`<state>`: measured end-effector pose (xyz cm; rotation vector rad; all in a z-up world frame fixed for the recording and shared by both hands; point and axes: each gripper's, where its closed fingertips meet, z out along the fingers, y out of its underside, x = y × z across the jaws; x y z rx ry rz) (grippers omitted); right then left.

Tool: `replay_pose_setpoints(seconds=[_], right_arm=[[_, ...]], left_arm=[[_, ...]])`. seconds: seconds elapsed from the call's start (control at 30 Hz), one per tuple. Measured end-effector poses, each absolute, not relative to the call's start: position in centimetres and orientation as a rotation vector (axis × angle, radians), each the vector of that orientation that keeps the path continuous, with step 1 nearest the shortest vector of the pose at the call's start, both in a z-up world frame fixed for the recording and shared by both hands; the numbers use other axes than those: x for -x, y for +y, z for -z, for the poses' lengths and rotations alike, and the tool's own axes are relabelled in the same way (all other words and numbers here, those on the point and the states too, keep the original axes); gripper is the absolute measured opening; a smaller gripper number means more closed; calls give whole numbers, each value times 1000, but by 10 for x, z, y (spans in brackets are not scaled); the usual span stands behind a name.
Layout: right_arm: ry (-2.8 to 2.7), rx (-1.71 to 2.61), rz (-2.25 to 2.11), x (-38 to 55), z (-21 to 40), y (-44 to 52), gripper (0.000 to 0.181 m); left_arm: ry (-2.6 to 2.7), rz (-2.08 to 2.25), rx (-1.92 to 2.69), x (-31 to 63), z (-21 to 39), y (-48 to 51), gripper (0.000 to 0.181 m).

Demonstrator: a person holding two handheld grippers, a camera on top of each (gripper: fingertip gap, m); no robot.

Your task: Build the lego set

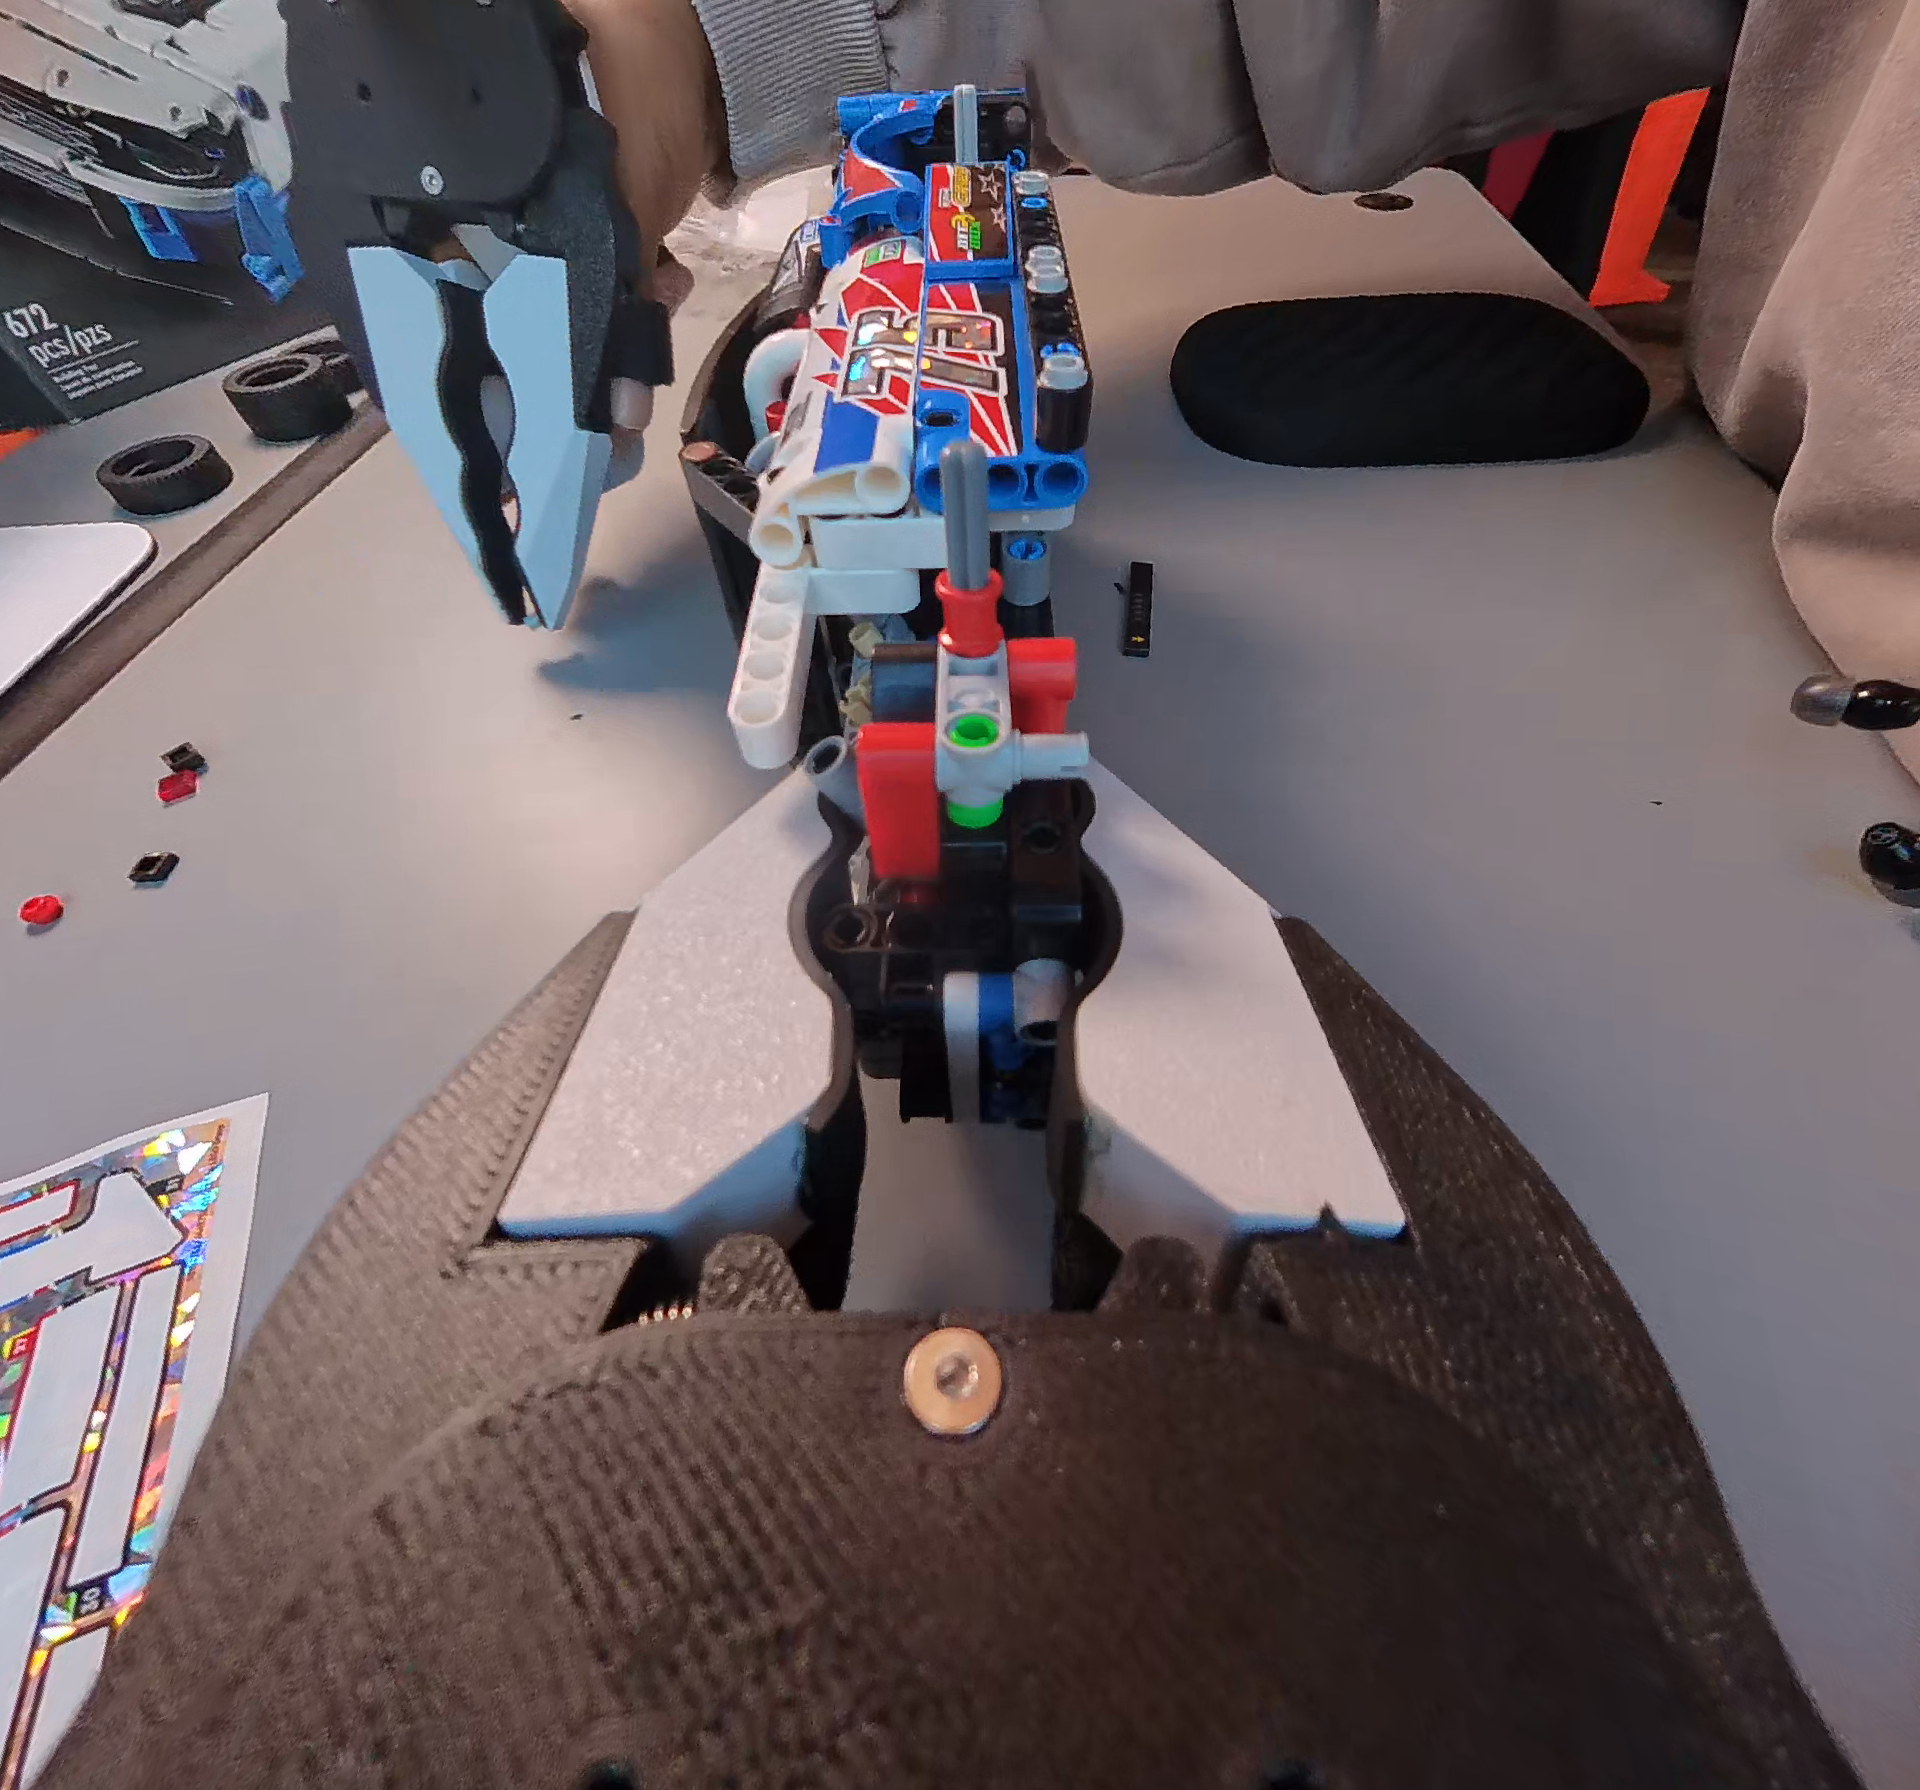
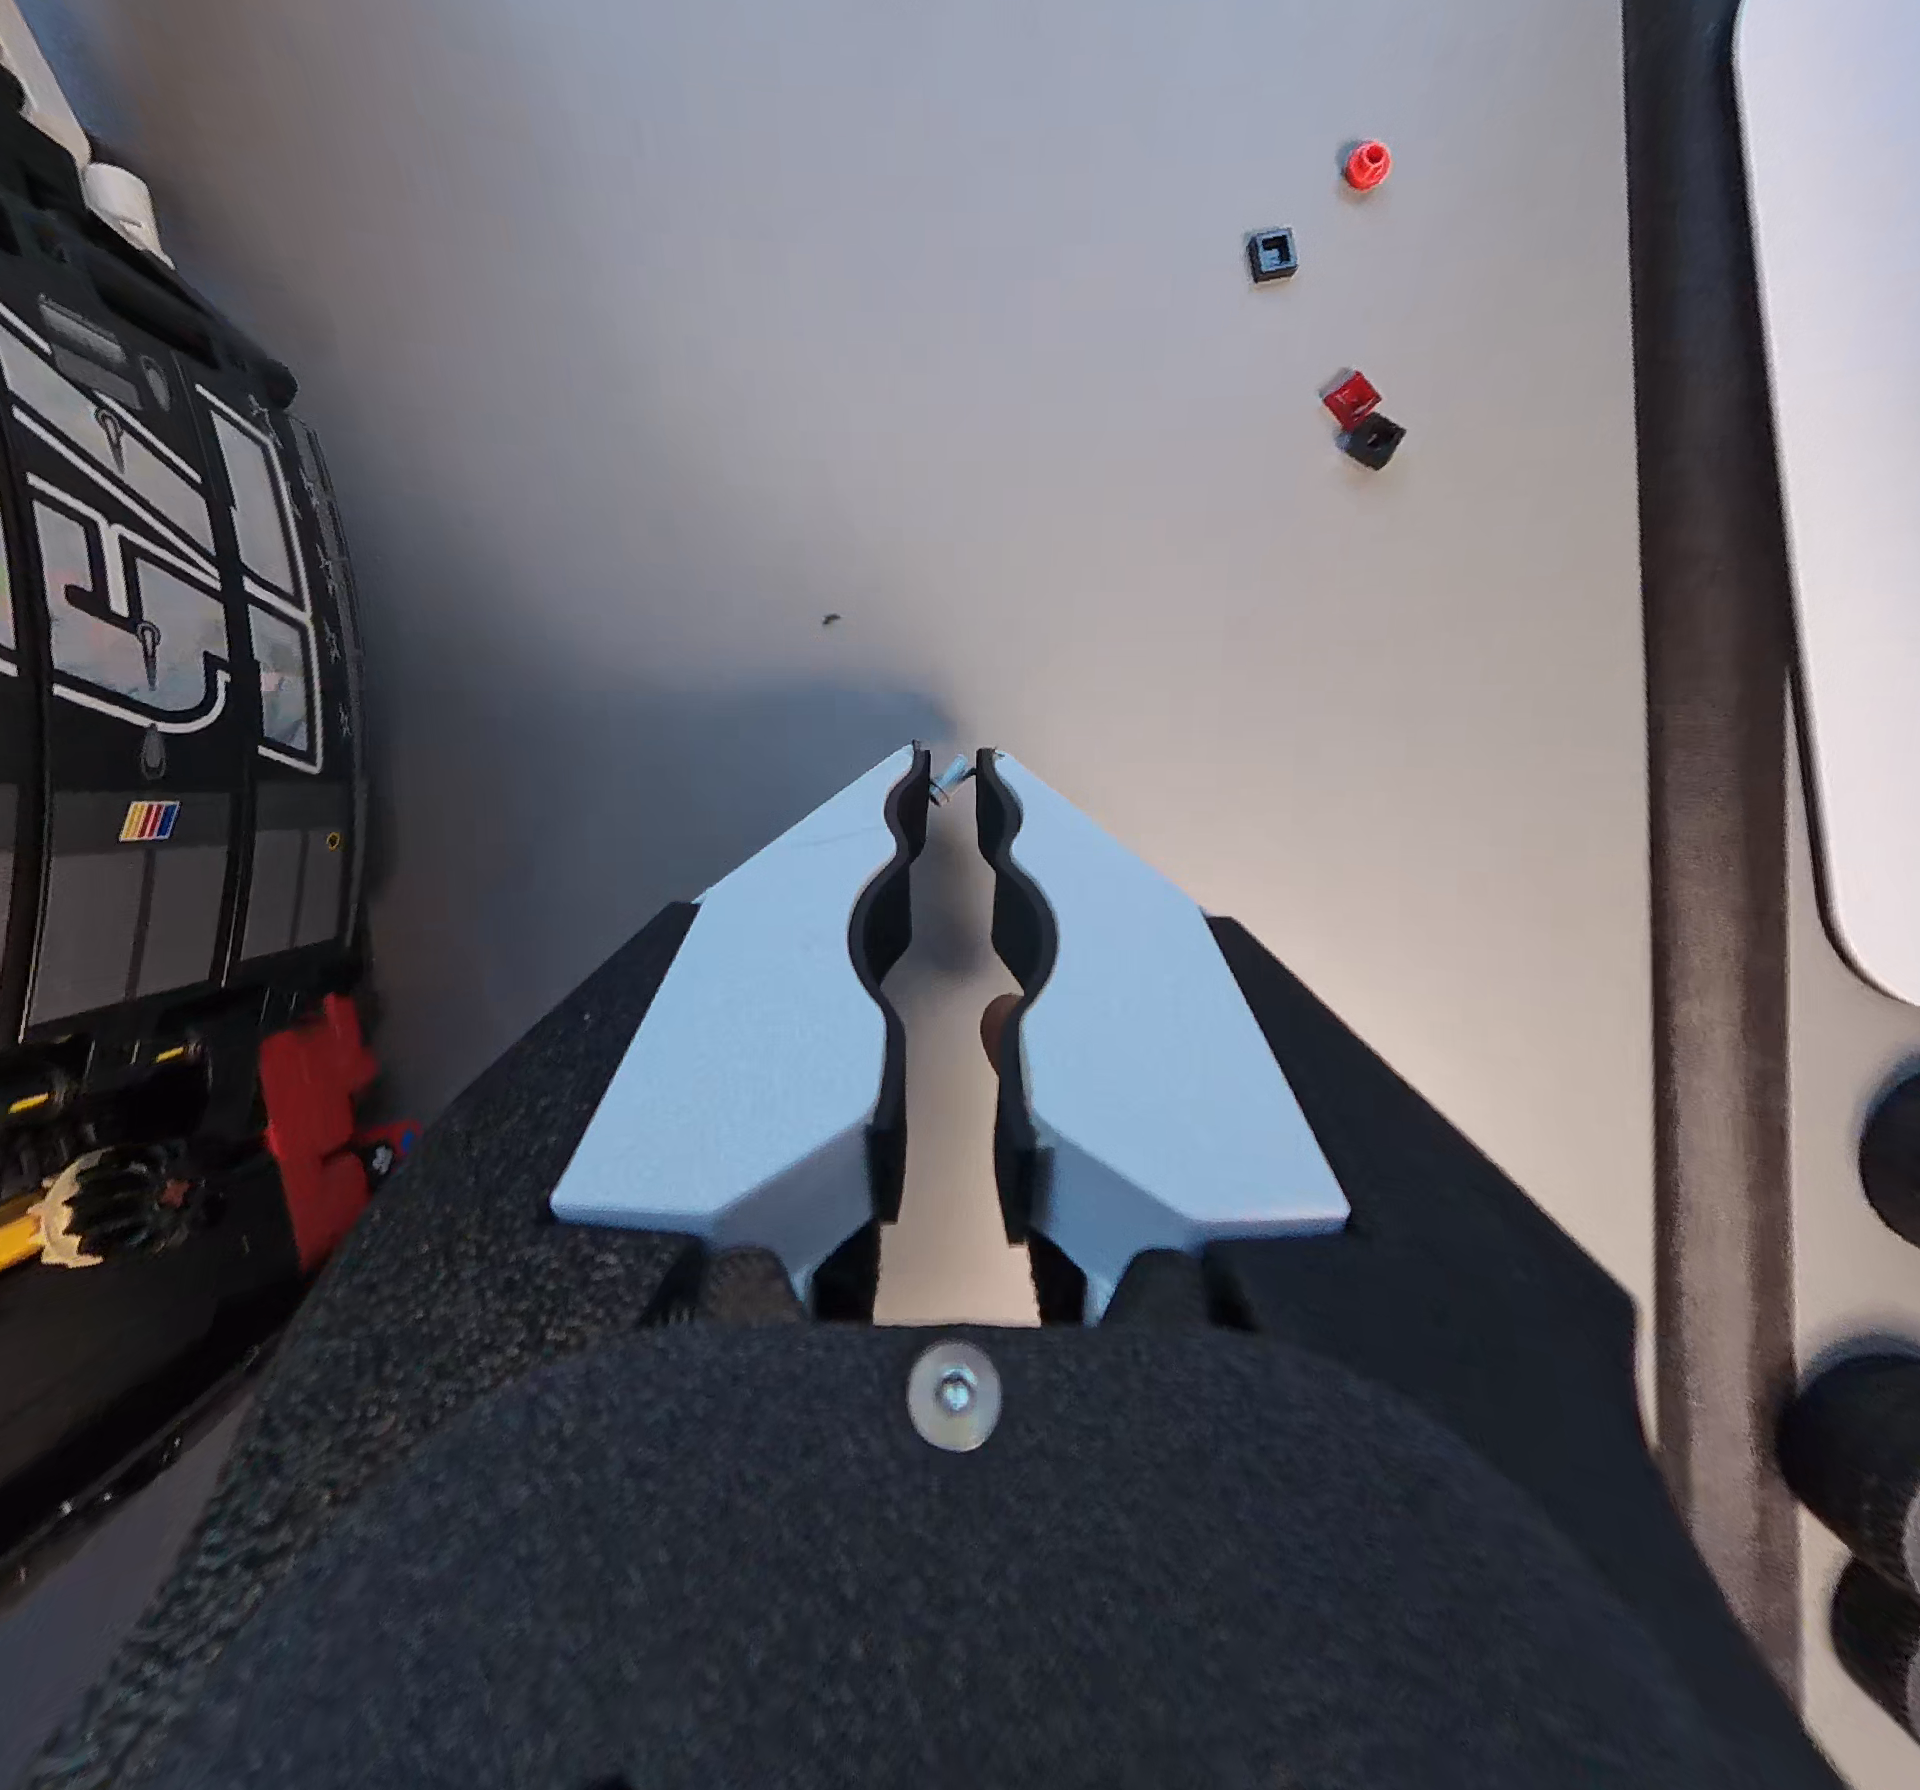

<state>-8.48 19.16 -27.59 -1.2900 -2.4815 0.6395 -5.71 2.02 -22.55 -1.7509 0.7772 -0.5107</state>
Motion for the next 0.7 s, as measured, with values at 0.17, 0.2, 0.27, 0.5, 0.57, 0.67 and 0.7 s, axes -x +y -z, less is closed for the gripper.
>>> replay_pose_setpoints(seconds=[0.17, 0.2, 0.27, 0.5, 0.57, 0.67, 0.7], right_arm=[[-2487, 1296, -644, 80, 278, 189, 6], [-2489, 1296, -645, 79, 278, 189, 6], [-2491, 1296, -648, 77, 279, 188, 6], [-2489, 1307, -646, 69, 285, 188, 6], [-2478, 1307, -656, 68, 285, 188, 6], [-2462, 1297, -660, 68, 285, 188, 6], [-2456, 1294, -661, 69, 285, 188, 6]], left_arm=[[776, 509, 1751, 57, 226, 20, 34], [775, 509, 1752, 57, 226, 20, 34], [774, 510, 1752, 57, 226, 20, 34], [773, 511, 1753, 57, 226, 20, 34], [772, 512, 1753, 57, 226, 20, 34], [769, 515, 1755, 57, 226, 20, 34], [767, 515, 1755, 57, 226, 20, 34]])
